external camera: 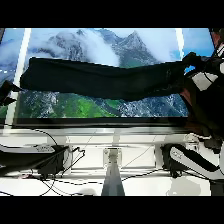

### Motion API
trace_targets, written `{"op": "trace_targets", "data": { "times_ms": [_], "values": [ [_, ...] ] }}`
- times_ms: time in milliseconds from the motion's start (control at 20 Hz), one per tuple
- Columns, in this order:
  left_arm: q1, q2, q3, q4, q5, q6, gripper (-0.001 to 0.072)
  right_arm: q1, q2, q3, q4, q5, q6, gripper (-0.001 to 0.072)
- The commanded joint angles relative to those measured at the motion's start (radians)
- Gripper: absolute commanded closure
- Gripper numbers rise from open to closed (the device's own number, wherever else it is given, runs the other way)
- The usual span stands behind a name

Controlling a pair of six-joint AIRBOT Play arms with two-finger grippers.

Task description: Fold the clothes and pants, and hang the long-sleeved shirts on hangers.

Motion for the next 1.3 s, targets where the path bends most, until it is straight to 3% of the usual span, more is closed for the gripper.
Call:
{"op": "trace_targets", "data": {
  "times_ms": [0, 200, 450, 550, 750, 1050, 1100, 1200, 1250],
  "values": [
    [-0.005, 0.001, -0.001, -0.005, 0.0, 0.001, 0.0023, 0.0, -0.066, 0.047, 0.007, 0.18, 0.008, 0.0154],
    [-0.004, 0.003, -0.001, -0.004, -0.027, 0.007, 0.0022, 0.0, -0.143, 0.047, -0.008, 0.071, 0.105, 0.0153],
    [-0.003, 0.055, -0.061, -0.004, -0.003, 0.049, 0.0023, 0.001, -0.142, 0.047, 0.008, 0.012, 0.102, 0.0153],
    [-0.003, 0.083, -0.147, -0.058, 0.127, 0.049, 0.0022, 0.001, -0.142, 0.047, 0.011, 0.01, 0.102, 0.0153],
    [-0.016, 0.067, -0.285, -0.386, 0.415, 0.065, 0.0023, 0.001, -0.142, 0.047, 0.042, 0.005, 0.102, 0.0153],
    [-0.08, -0.038, -0.303, -0.555, 0.689, 0.16, 0.0023, 0.001, -0.141, 0.047, 0.099, -0.032, 0.095, 0.0154],
    [-0.097, -0.051, -0.303, -0.6, 0.739, 0.194, 0.0057, 0.002, -0.141, 0.047, 0.113, -0.039, 0.093, 0.0155],
    [-0.126, -0.061, -0.299, -0.633, 0.835, 0.266, 0.0477, 0.019, -0.141, 0.048, 0.114, -0.043, 0.075, 0.0156],
    [-0.132, -0.06, -0.288, -0.633, 0.849, 0.329, 0.0563, 0.034, -0.141, 0.056, 0.111, -0.037, 0.029, 0.0157]
  ]
}}
